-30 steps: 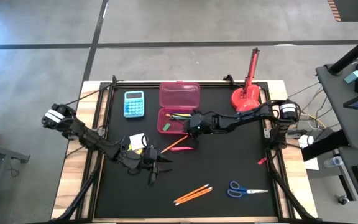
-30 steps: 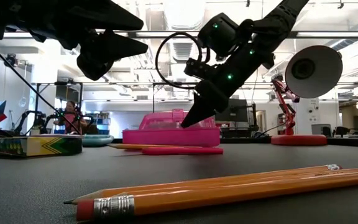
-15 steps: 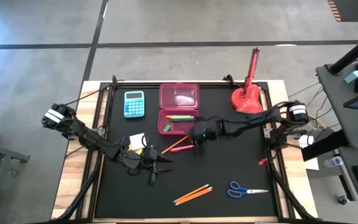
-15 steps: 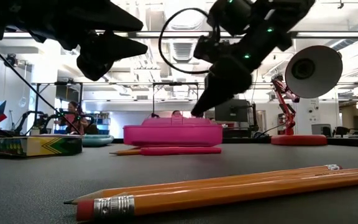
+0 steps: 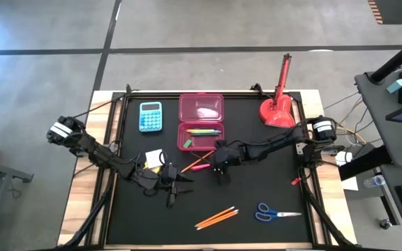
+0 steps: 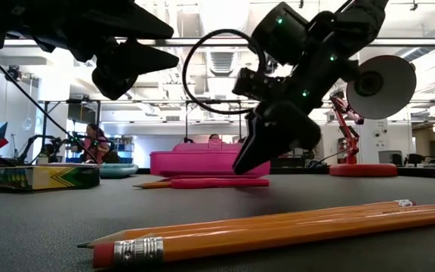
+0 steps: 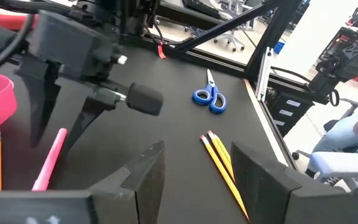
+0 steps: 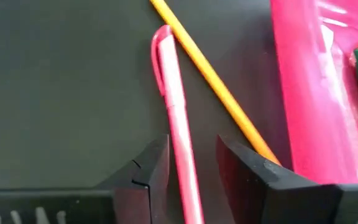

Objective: Pack school essentials
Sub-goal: Put the pink pen into the pink supply box

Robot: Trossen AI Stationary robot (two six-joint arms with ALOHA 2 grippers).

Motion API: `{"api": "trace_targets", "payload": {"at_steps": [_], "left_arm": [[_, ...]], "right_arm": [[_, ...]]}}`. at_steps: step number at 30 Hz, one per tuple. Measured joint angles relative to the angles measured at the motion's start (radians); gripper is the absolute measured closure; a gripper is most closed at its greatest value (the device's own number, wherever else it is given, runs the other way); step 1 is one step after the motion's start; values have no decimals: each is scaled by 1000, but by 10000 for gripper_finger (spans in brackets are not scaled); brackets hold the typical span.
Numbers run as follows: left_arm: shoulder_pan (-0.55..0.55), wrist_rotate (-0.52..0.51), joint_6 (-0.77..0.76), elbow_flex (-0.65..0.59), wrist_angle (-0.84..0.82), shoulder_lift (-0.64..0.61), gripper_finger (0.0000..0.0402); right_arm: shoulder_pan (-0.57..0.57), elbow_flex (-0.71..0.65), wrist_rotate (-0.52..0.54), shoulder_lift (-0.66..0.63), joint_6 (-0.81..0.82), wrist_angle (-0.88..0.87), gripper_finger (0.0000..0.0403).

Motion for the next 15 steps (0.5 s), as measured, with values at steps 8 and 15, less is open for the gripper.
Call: {"api": "trace_targets", "payload": {"at_steps": [8,15], "left_arm": [[0,0,-2,0,0,0,237],[0,0,-2,0,1,0,237]], "right_arm": [[-14,2,-3,61,15,14,261],[-16,4,-10,81,25,21,296]]}}
